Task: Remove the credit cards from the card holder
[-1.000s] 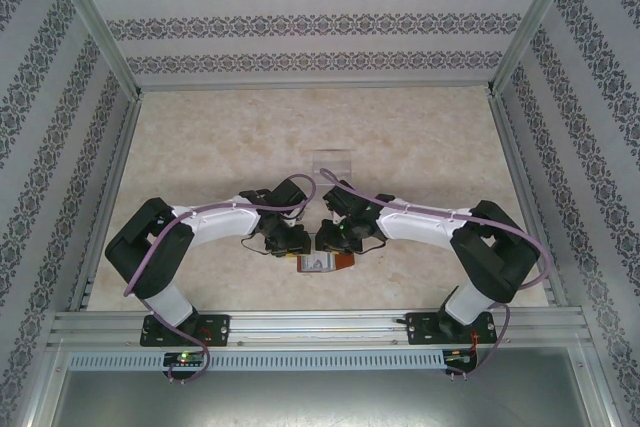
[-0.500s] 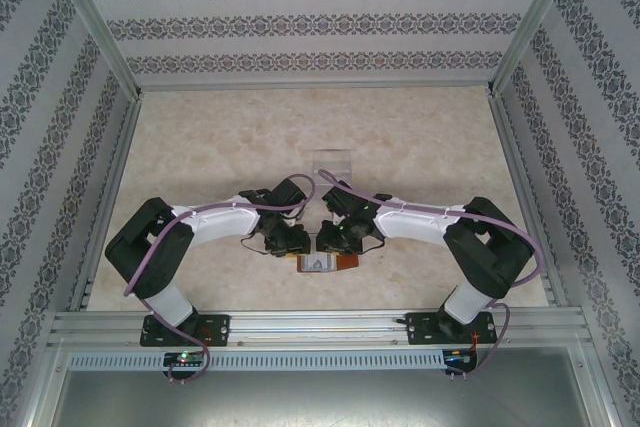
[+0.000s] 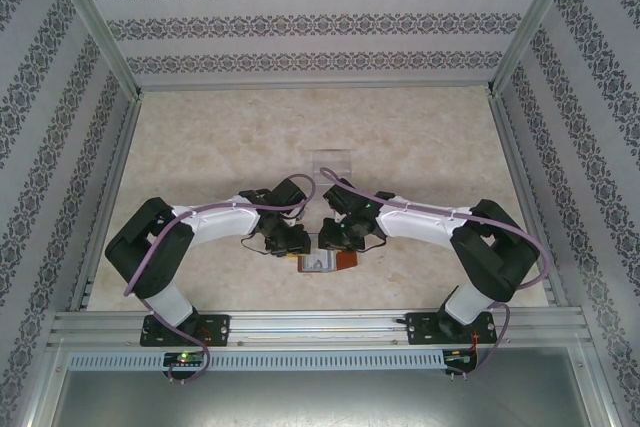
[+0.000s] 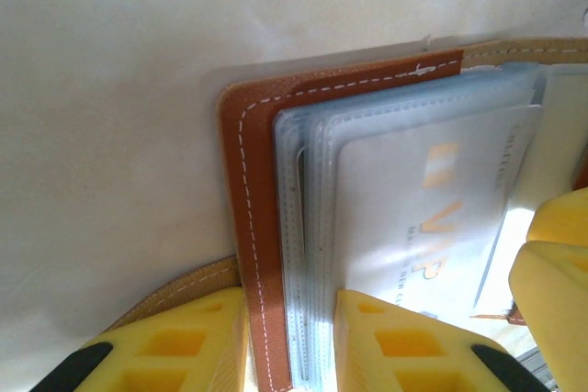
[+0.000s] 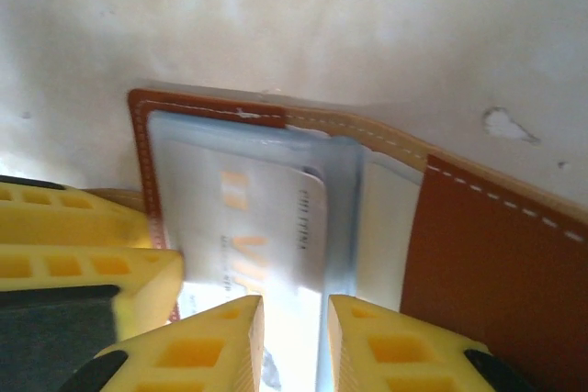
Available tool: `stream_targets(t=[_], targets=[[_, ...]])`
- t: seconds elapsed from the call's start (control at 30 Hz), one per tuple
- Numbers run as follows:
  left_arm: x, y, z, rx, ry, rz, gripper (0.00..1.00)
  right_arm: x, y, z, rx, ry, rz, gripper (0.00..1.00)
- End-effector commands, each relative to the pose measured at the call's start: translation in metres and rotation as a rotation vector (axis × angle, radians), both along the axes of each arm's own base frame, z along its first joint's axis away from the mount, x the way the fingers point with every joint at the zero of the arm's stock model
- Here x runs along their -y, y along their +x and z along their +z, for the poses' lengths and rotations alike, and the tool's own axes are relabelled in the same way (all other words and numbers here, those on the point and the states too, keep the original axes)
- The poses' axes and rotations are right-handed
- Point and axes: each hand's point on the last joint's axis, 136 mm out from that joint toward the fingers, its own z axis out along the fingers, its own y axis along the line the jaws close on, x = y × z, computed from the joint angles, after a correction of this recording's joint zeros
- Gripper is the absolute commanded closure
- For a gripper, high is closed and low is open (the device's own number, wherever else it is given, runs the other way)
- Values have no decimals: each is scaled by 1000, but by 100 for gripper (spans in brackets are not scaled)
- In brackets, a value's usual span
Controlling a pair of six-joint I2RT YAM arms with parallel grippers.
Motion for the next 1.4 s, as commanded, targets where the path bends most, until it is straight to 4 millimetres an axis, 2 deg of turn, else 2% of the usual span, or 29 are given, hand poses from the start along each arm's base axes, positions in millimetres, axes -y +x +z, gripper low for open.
stream_targets(t=[0.0, 0.3, 0.67, 1.0, 1.13, 1.23, 1.37], targets=[[-18, -16, -28, -58, 95, -16, 70, -6, 3, 7, 3, 43, -14, 73], [-18, -17, -28, -60, 93, -18, 70, -7, 1, -7, -30, 27, -9, 73], [-18, -16, -28, -60, 92, -19, 71, -11, 1, -10, -42, 40, -2, 74], [-19, -16, -30, -64, 95, -16, 71, -16, -1, -9, -49, 68, 2, 79], [-19, -16, -31, -65, 94, -16, 71, -12, -2, -16, -62, 35, 0, 76], [-19, -15, -31, -65, 94, -15, 70, -3, -2, -19, -59, -23, 0, 70], [-19, -15, -30, -64, 95, -14, 69, 9, -2, -20, -45, -94, 3, 68]])
